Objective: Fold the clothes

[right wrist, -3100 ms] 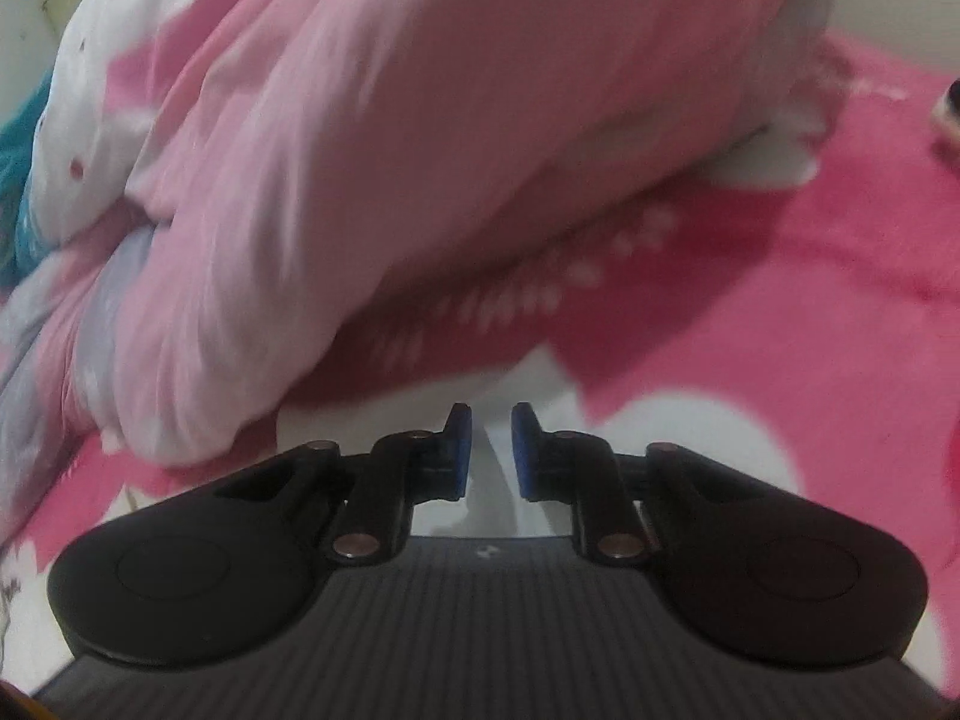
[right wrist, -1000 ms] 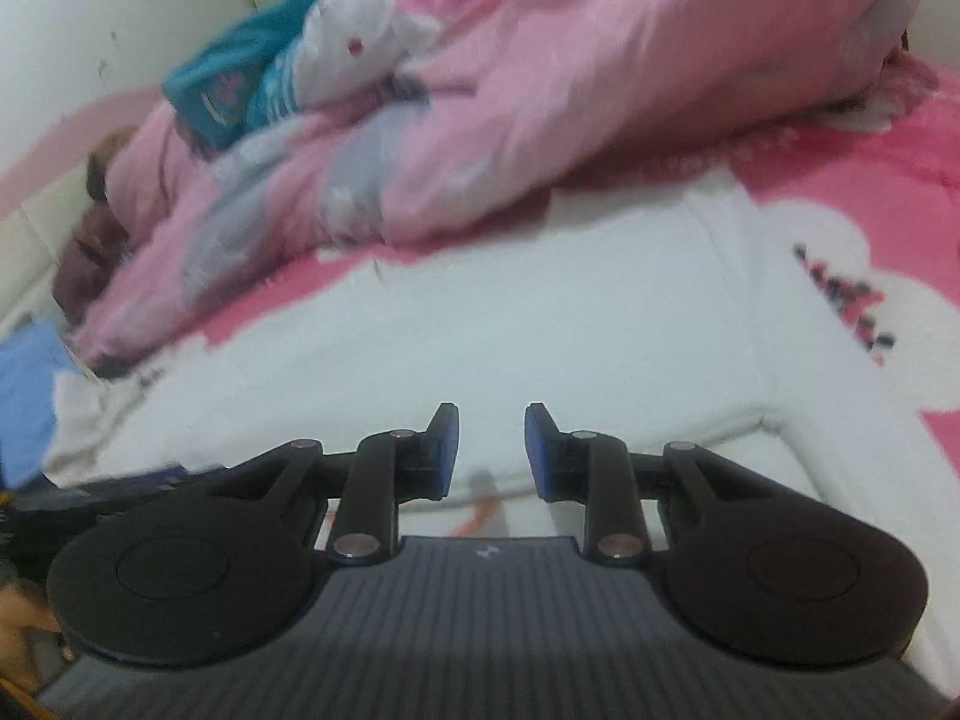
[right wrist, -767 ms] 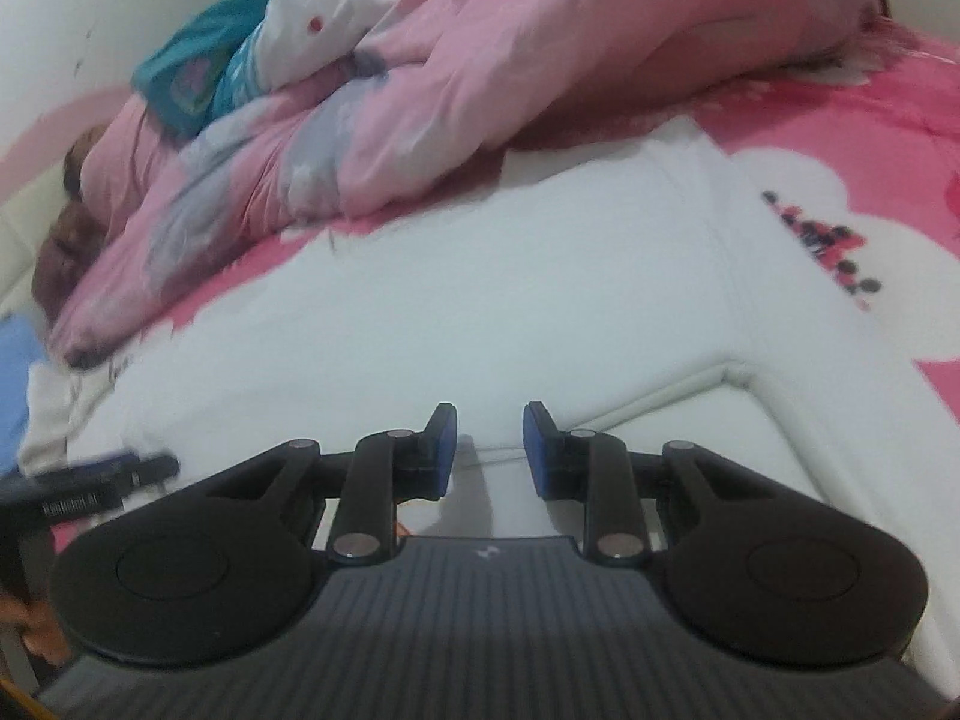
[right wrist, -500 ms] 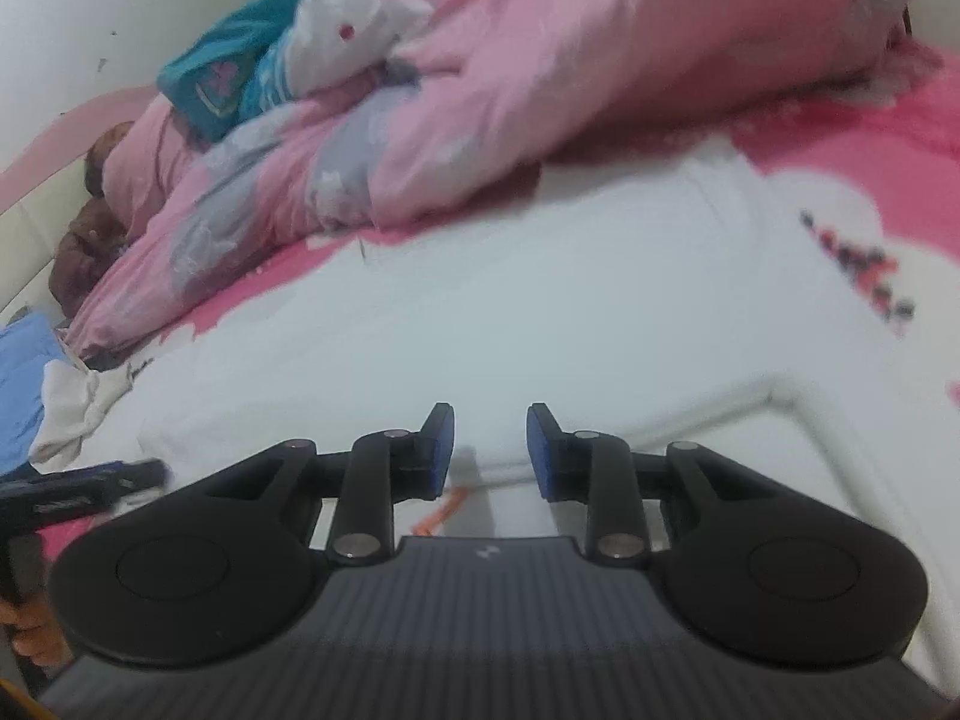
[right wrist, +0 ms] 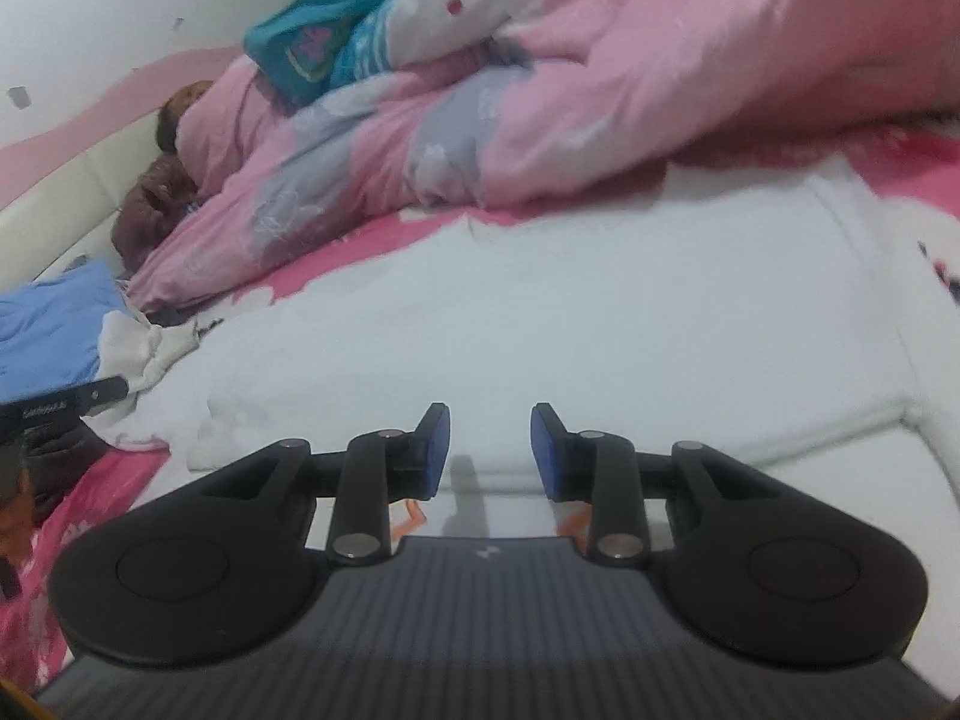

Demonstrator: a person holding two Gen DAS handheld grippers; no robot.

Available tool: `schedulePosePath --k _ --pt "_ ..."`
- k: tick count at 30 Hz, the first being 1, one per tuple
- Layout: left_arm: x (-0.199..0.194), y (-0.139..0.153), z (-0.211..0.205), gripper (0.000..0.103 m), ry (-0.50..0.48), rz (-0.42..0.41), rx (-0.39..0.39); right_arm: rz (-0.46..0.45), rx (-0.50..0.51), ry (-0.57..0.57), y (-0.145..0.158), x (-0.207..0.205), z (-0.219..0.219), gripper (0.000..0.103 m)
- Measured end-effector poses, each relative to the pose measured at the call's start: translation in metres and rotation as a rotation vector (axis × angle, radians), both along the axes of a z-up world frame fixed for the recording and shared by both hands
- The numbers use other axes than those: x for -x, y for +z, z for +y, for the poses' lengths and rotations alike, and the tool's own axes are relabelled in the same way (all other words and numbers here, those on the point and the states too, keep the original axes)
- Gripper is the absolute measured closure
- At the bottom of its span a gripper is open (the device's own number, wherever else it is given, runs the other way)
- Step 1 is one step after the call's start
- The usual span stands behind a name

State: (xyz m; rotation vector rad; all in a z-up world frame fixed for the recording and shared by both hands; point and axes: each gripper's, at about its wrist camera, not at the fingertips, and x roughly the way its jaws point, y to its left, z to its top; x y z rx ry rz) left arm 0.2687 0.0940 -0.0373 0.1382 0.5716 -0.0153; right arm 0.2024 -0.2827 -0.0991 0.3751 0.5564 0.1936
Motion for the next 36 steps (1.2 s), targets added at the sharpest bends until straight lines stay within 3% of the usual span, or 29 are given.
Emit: schedulePosePath --k 3,6,11,14,20,23,31,36 --pt "-0.034 -0.004 0.006 0.031 -0.015 0.015 -0.02 -0.062 -0.051 0.01 -0.001 0.004 -0.005 0.074" --pt "-0.07 -0.014 0.017 0.044 -0.029 0.048 -0.014 -0.081 -0.093 0.018 -0.004 0.004 -0.011 0.074" --pt "-0.115 -0.037 0.029 0.044 -0.01 0.071 -0.062 -0.109 -0.161 0.03 -0.01 0.004 -0.021 0.074" --pt "-0.125 -0.049 0.028 0.047 -0.003 0.077 -0.151 -0.102 -0.182 0.036 -0.014 0.001 -0.023 0.074" --pt "-0.131 -0.059 0.034 0.062 0.032 0.077 -0.173 -0.083 -0.21 0.029 -0.021 -0.001 -0.027 0.074" --pt "-0.135 -0.061 0.035 0.076 0.047 0.075 -0.183 -0.077 -0.23 0.018 -0.023 -0.001 -0.031 0.074" --pt "-0.14 -0.052 0.038 0.093 0.135 0.085 -0.136 -0.062 -0.281 -0.011 -0.03 -0.001 -0.04 0.072" --pt "-0.14 -0.05 0.038 0.095 0.182 0.093 -0.099 -0.027 -0.38 -0.032 -0.041 -0.003 -0.053 0.071"
